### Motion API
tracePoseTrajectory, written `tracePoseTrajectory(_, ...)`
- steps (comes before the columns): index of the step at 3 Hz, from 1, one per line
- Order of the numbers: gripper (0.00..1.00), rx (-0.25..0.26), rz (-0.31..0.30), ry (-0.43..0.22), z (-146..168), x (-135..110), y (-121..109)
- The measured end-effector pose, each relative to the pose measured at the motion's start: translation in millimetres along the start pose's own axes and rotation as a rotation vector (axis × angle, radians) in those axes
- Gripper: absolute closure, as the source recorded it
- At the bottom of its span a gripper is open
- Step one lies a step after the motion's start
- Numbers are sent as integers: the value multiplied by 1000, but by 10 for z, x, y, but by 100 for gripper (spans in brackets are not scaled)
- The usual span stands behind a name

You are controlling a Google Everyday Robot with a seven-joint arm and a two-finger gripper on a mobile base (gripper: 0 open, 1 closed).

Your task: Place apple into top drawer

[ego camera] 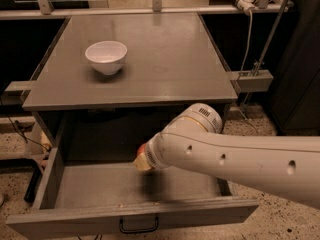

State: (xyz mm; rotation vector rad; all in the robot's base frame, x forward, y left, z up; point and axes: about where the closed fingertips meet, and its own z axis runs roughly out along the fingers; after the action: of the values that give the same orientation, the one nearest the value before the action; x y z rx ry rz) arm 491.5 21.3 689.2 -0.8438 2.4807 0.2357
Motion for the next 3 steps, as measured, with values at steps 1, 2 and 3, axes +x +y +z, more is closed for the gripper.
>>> tracePoseTrajectory(1, 100, 25, 62, -42, 235, -6, -246)
tracePoseTrajectory(2, 100, -4, 121, -45, 656, 112, -335)
tracePoseTrajectory(3, 100, -6, 122, -44, 672, 118, -332)
